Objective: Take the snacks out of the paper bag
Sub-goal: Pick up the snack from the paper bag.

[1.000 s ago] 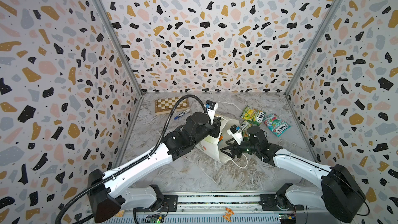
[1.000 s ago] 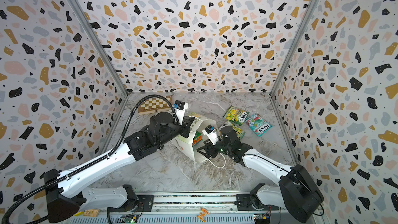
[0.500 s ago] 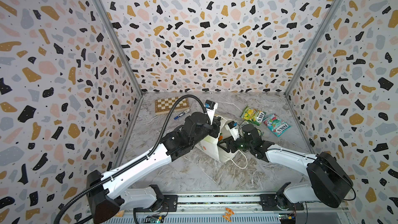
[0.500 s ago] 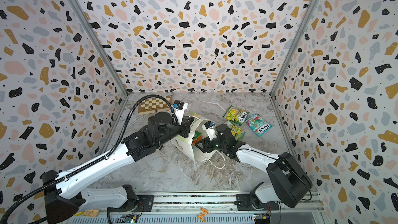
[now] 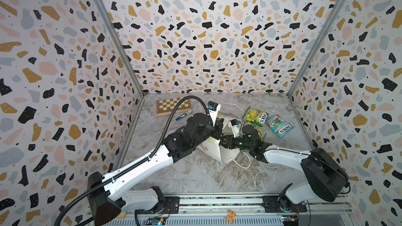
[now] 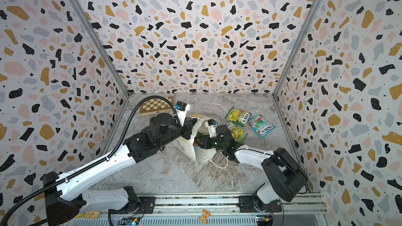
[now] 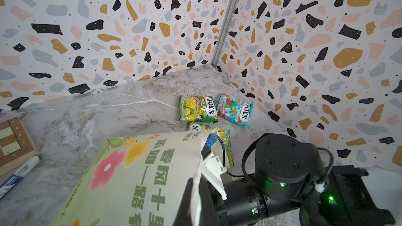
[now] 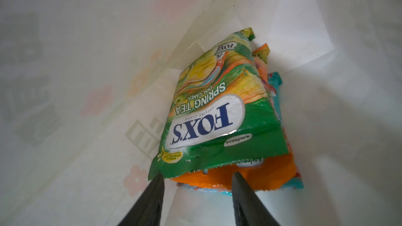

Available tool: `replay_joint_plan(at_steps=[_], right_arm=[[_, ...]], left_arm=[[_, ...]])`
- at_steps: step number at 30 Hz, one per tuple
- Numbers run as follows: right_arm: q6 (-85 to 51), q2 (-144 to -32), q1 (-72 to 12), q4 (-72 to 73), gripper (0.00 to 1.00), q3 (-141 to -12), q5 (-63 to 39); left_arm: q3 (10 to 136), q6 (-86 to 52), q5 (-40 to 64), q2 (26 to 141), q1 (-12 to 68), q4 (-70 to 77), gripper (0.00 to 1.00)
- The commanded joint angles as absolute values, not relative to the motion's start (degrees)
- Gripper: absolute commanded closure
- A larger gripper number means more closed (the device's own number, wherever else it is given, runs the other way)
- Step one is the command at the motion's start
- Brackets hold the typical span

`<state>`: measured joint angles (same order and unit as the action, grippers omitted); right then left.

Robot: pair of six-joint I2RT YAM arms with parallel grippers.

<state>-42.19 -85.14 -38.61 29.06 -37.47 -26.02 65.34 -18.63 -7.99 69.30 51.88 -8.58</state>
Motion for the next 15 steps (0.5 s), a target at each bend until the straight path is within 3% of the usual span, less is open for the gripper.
replay_joint_plan(at_steps=[1, 15], right_arm=[[-44.87, -85.52, -38.76, 28.71, 0.48, -40.8, -23.47], [-46.48, -89.95, -38.9, 25.47, 0.47, -44.43, -21.41]], left_arm=[[66.15, -17.75, -8.0, 68.82, 52.23, -5.63, 1.0], [66.27, -17.55, -7.57, 68.78, 52.15, -5.71, 1.0]])
